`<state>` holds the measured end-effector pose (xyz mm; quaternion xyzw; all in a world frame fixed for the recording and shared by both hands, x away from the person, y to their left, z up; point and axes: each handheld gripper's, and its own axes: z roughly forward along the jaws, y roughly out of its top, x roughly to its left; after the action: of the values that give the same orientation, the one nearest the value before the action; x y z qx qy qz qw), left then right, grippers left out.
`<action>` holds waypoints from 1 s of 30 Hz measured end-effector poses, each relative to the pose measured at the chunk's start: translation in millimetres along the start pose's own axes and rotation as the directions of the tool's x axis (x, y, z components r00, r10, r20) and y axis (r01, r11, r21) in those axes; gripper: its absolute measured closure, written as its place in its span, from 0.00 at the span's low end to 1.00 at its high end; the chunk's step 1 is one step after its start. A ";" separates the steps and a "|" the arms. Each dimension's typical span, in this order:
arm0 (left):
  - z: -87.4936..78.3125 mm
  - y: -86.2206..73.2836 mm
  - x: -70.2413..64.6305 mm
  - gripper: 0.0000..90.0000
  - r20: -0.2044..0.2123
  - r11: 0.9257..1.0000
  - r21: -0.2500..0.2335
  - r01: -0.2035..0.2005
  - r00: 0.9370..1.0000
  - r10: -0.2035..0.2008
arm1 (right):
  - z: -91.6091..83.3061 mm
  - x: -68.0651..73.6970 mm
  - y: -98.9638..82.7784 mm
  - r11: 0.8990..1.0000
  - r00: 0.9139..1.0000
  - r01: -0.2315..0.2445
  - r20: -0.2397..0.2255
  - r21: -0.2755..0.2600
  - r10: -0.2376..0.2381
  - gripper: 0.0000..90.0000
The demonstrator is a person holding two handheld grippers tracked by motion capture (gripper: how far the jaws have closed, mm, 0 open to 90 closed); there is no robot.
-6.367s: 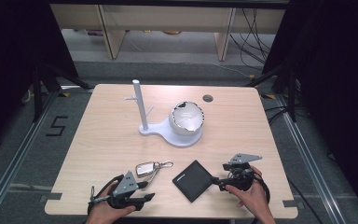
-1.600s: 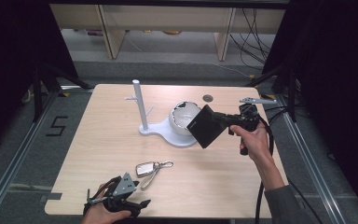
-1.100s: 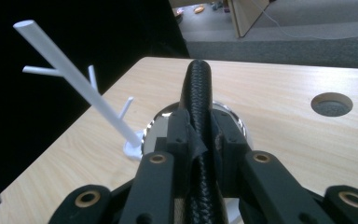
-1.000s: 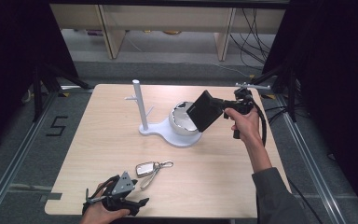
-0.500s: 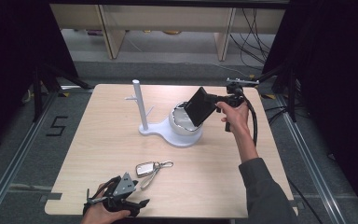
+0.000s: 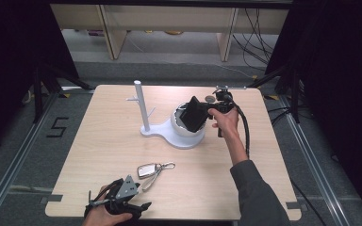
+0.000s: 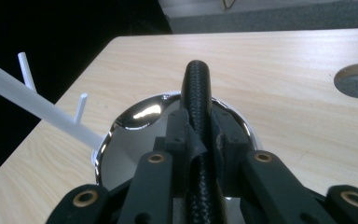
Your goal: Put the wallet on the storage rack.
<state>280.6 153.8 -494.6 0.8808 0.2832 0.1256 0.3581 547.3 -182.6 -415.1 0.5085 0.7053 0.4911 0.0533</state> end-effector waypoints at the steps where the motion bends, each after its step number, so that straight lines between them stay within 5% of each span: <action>1: 0.1 -0.2 0.0 0.28 0.000 1.000 0.000 0.000 1.000 0.000 | 0.4 0.3 -0.1 1.000 1.000 -0.004 -0.008 0.001 0.004 0.85; 5: 0.9 -1.1 -0.1 0.28 0.003 1.000 -0.001 0.010 1.000 -0.010 | -3.0 5.3 1.9 1.000 0.999 -0.025 0.022 0.016 0.025 0.72; 6: 0.7 -0.9 0.8 0.28 -0.002 1.000 0.002 0.000 1.000 0.000 | -5.5 2.2 3.9 0.999 0.999 0.038 0.039 0.006 -0.038 0.68; 9: 0.6 -1.1 1.2 0.28 -0.003 1.000 0.004 -0.003 1.000 0.003 | -14.3 4.4 7.1 0.999 0.996 0.052 0.072 -0.010 -0.051 0.56; 10: 0.5 -1.0 1.1 0.28 -0.002 1.000 0.003 -0.001 1.000 0.001 | -18.3 9.5 7.3 1.000 0.996 0.012 0.087 -0.005 -0.012 0.54; 11: 0.7 -1.0 1.3 0.28 -0.004 1.000 0.002 0.001 1.000 -0.001 | -21.6 6.6 8.3 0.998 0.993 0.063 0.103 -0.019 -0.061 0.52; 14: 1.3 -1.4 0.9 0.28 0.002 1.000 0.000 0.013 1.000 -0.013 | -32.4 6.4 7.6 0.995 0.990 0.082 0.121 -0.055 -0.075 0.48; 20: 1.5 -1.5 2.1 0.28 -0.010 1.000 0.011 -0.004 1.000 0.004 | -57.0 16.0 -0.3 0.988 0.984 0.139 0.117 -0.063 -0.131 0.45; 21: 1.5 -1.4 2.3 0.28 -0.011 1.000 0.012 -0.004 1.000 0.004 | -60.7 20.2 -4.0 0.991 0.988 0.119 0.110 -0.053 -0.113 0.44; 25: 1.6 -1.4 2.4 0.28 -0.011 1.000 0.005 0.001 1.000 -0.001 | -71.4 24.3 -19.3 0.981 0.978 0.188 0.097 -0.052 -0.182 0.44; 30: 1.4 -1.7 5.1 0.28 -0.019 1.000 0.004 0.003 1.000 -0.003 | -78.8 32.4 -40.7 0.978 0.978 0.206 0.036 -0.029 -0.204 0.41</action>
<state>284.6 157.0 -496.7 0.8800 0.2880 0.1326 0.3538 459.5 -208.1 -391.5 0.4401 0.7449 0.4860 0.1234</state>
